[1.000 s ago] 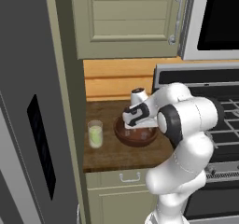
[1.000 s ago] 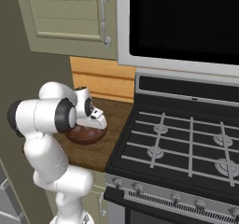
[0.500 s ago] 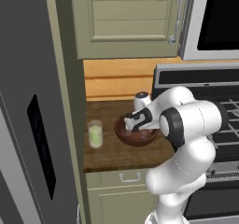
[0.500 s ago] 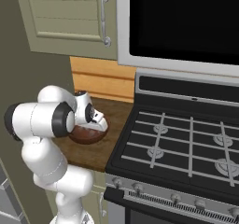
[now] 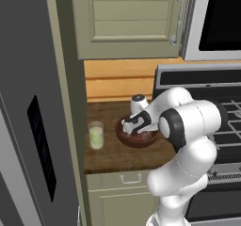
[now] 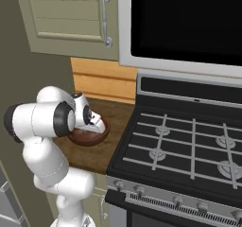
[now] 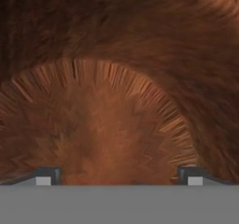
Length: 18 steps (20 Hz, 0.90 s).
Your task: Grab a lemon wedge from the fridge and one ice cube from the ice bowl, and put them in the glass of lemonade.
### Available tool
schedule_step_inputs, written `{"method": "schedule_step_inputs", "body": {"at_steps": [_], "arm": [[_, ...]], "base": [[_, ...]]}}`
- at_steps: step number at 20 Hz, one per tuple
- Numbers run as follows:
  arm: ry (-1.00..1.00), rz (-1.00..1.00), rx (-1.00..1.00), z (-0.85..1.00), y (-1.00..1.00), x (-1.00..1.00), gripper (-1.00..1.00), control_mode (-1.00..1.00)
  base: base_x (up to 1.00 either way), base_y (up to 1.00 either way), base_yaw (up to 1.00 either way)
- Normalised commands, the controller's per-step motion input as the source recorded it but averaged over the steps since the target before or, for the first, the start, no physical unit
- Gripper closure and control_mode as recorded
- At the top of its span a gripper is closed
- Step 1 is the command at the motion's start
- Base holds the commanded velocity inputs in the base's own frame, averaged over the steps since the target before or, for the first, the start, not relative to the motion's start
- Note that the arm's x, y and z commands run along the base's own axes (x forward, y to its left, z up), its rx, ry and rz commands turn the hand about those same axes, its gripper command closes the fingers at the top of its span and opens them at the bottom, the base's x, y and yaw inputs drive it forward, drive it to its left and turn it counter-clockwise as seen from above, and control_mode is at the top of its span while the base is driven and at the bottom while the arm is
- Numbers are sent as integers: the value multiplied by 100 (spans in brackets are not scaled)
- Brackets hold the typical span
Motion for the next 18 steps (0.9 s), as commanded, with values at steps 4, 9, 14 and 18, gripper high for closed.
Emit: {"method": "schedule_step_inputs", "body": {"at_steps": [4, 9, 14, 18], "arm": [[-14, 0, 0, -19, -6, -33, -100, -100], [-6, 2, 0, -6, -11, -23, -100, -100], [0, 1, 0, -5, -12, -9, -100, -100], [0, 0, 0, -2, 0, 0, -100, -100]], "base": [[0, 0, 0], [0, 0, 0], [0, 0, 0], [0, 0, 0]]}}
